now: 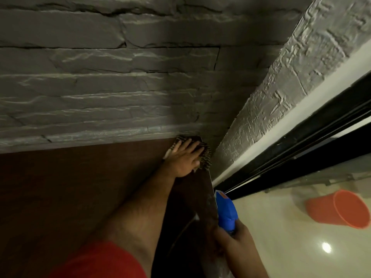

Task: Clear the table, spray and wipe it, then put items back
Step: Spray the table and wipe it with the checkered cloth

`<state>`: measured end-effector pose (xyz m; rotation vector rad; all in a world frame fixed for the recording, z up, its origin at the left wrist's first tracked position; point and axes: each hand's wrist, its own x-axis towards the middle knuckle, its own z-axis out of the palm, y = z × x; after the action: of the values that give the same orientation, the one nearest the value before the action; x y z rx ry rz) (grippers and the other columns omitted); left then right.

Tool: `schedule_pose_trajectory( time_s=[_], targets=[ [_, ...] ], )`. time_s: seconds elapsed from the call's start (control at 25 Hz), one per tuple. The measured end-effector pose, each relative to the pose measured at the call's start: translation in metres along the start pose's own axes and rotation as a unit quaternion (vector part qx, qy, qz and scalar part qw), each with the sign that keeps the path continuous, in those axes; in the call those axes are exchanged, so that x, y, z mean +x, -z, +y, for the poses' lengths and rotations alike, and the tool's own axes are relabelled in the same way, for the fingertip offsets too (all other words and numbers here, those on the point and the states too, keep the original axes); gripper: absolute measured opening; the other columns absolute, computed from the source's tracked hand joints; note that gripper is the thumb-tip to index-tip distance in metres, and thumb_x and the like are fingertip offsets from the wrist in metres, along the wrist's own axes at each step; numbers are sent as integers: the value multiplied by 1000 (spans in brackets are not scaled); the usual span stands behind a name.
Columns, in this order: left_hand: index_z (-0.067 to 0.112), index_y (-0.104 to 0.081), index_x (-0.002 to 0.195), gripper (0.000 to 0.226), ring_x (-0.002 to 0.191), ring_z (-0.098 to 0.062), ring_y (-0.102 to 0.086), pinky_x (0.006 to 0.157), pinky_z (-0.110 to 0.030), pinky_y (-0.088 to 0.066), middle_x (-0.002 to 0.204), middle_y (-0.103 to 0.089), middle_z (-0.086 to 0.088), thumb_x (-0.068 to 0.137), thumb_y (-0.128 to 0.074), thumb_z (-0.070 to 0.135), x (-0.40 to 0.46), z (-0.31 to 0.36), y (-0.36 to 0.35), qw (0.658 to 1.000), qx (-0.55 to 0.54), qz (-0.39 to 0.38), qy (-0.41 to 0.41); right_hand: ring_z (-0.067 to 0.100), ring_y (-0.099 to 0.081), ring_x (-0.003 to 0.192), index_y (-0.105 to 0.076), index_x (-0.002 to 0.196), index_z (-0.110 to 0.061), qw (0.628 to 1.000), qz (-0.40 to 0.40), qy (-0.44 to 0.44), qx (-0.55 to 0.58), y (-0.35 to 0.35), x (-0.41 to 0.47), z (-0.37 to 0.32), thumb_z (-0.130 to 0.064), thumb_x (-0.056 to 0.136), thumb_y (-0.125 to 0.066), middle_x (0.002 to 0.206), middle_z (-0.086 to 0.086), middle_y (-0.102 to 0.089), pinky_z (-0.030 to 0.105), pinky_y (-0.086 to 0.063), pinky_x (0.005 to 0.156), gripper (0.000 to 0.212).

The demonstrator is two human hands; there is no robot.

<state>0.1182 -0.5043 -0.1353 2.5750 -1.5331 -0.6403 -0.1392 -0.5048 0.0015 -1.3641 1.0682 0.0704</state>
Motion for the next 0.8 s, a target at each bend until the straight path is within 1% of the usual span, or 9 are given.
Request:
schedule_pose_trajectory(
  time_s=[0.12,0.24,0.32,0.4,0.48,0.52,0.6,0.72,0.8],
  targets=[
    [31,-13,154,56,149,-19,9,119,-46,9,164,-3,5,102,-27,45,1,19,-14,975,-61,126,173,13,-69,64,-61,94,-27,1000,2,2,-24,9,-3,4,-31,53,-68,68,0,-72,30,-56,66,41],
    [25,-6,154,65,149,-31,9,115,-53,10,163,1,-5,99,-33,44,13,70,-15,893,-146,147,400,22,-71,69,-66,90,-27,1000,16,6,-19,20,-6,12,-35,42,-70,71,4,-74,40,-57,73,49],
    [24,-3,155,66,148,-34,13,115,-55,11,163,6,-6,100,-32,44,19,77,-13,909,-150,108,373,16,-71,69,-67,89,-32,1000,25,-3,-14,26,-7,17,-35,41,-70,74,-2,-75,36,-57,72,48],
    [29,-7,154,59,148,-27,15,118,-54,10,163,6,0,101,-27,45,19,57,-11,982,-57,71,168,7,-70,68,-64,86,-37,1000,22,-10,-14,27,-9,23,-31,46,-70,75,-12,-74,27,-54,72,41],
    [34,-8,154,55,148,-18,16,119,-47,10,163,6,8,102,-24,46,10,27,-9,999,-17,23,34,7,-70,70,-64,85,-41,1000,17,-11,-23,26,-14,26,-34,46,-69,76,-12,-74,29,-55,74,39],
    [34,-7,154,56,148,-17,16,119,-45,10,163,7,8,102,-23,47,3,14,-11,998,-20,23,49,10,-71,71,-65,84,-40,1000,14,-7,-27,24,-18,26,-37,46,-68,77,-8,-75,33,-56,76,39],
    [31,-2,154,57,148,-22,15,118,-47,9,163,8,3,102,-19,47,-16,1,-17,976,-52,77,199,20,-71,73,-68,85,-34,1000,-1,-4,-19,22,-24,27,-39,46,-70,77,2,-74,42,-56,79,39],
    [26,1,154,62,148,-32,11,118,-54,5,163,7,-5,100,-20,47,-47,36,-27,897,-91,114,417,23,-71,70,-65,90,-28,1000,-9,-5,-9,20,-29,28,-37,49,-72,75,7,-74,40,-57,71,42],
    [25,0,154,63,148,-34,12,116,-56,6,163,7,-7,100,-23,47,-69,81,-41,910,-112,118,380,15,-69,64,-64,94,-27,1000,-2,-2,-19,17,-33,29,-36,50,-70,70,3,-73,30,-54,62,46]
  ],
)
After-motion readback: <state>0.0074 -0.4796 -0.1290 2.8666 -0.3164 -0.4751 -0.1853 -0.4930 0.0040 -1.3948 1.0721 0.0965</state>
